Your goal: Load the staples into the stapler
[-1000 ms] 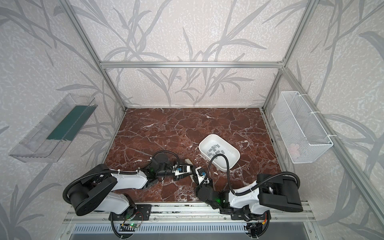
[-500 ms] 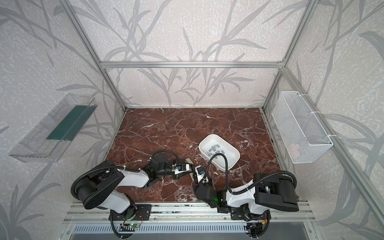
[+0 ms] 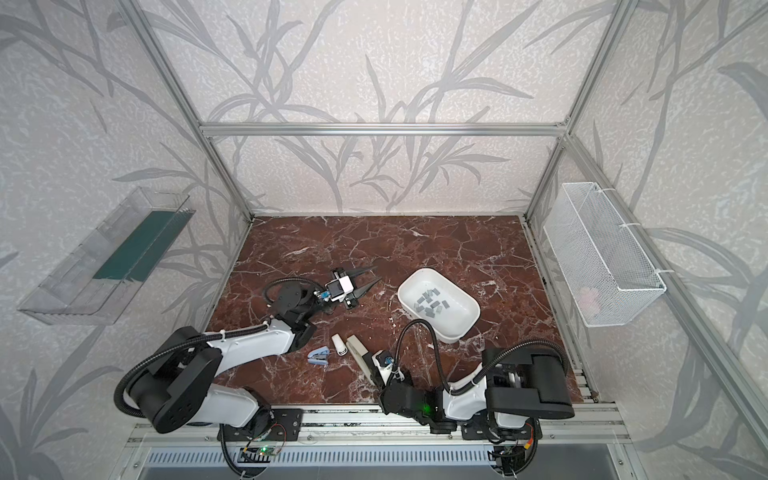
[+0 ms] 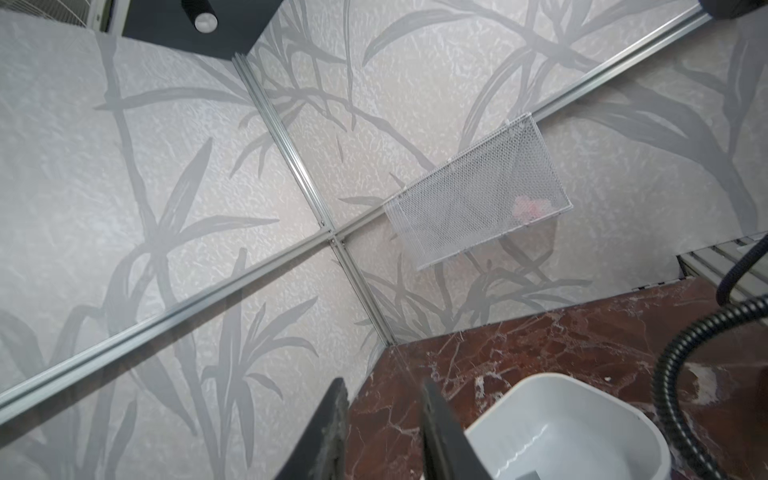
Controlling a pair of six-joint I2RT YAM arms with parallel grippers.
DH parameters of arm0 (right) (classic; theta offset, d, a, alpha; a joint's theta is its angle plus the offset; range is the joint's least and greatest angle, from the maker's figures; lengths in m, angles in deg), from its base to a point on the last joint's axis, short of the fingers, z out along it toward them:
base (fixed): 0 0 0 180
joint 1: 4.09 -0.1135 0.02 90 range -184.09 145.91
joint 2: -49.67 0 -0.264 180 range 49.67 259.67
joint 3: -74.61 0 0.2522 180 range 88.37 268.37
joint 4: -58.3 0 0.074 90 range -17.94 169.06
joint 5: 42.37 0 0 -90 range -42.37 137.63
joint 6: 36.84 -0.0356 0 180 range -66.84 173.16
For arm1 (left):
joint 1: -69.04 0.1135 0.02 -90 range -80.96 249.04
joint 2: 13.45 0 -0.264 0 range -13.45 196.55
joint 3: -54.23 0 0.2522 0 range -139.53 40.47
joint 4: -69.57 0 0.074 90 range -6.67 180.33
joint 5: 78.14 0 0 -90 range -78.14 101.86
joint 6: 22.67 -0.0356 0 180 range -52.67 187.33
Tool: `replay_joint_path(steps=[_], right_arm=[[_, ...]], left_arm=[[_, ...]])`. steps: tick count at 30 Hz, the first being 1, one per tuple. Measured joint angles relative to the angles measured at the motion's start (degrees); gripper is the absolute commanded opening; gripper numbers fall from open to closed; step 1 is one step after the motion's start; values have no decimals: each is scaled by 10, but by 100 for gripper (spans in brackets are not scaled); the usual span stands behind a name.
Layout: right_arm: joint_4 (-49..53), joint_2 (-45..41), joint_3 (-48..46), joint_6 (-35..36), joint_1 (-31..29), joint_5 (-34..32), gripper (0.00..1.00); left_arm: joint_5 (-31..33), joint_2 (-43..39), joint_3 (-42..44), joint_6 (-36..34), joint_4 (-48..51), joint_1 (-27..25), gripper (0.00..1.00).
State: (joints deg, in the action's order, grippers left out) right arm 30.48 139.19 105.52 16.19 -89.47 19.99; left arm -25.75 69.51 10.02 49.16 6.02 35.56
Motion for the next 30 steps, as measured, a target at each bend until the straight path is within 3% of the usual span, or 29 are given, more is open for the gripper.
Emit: replay_joint_path(steps=[5, 9, 15, 22, 30], right_arm=[[12, -28, -15, -14, 11, -3, 0], [44, -86, -48, -12, 45, -4, 0], [123, -161, -50, 16, 64, -12, 0], [163, -172, -41, 45, 68, -7, 0], [174, -183, -41, 52, 69, -6, 0]], left_arm=[[2, -24, 81, -34, 9, 3, 40], [7, -116, 138, -96, 87, -9, 40], [59, -260, 146, -259, 334, -140, 41], [130, -189, 154, -338, 413, -213, 44], [165, -104, 159, -363, 384, -223, 49]])
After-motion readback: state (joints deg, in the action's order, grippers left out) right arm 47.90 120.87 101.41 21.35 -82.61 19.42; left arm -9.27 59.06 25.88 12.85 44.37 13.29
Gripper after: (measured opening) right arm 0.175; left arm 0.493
